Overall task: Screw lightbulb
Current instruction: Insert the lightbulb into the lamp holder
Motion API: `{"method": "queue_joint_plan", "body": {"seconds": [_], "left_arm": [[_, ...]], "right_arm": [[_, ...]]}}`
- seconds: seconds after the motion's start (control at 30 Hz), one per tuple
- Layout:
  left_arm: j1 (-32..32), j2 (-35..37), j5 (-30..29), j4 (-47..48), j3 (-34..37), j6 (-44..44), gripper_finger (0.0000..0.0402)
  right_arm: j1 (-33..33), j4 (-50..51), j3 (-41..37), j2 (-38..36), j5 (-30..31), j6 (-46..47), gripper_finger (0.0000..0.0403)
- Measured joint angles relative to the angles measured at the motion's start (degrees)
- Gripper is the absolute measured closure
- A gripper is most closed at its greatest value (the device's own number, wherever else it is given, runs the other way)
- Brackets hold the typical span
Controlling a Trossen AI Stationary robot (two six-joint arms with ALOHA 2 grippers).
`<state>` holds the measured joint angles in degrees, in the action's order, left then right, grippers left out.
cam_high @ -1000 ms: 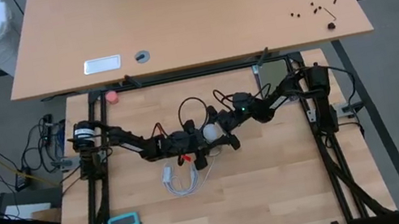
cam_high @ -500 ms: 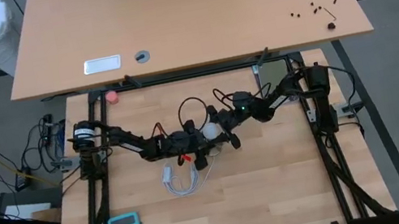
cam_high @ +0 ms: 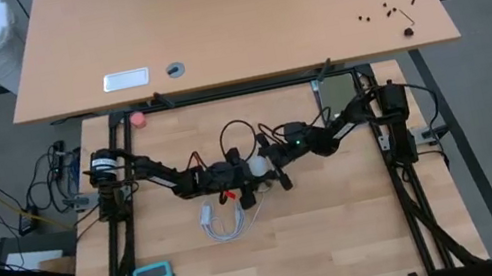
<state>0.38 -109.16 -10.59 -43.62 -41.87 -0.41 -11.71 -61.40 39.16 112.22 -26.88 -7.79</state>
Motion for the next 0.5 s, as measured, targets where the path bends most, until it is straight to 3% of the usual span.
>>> {"method": "queue_joint_plan", "body": {"seconds": [0.27, 0.5], "left_arm": [[0.0, 0.0, -0.5, -0.1, 0.0, -0.6, 0.0213], [0.0, 0.0, -0.5, 0.0, 0.2, -2.0, 0.0213]], "right_arm": [[1.3, 0.8, 0.0, 0.0, 5.6, 0.8, 0.0231], [5.4, 0.9, -0.1, 0.0, 16.7, 3.9, 0.0223]]}}
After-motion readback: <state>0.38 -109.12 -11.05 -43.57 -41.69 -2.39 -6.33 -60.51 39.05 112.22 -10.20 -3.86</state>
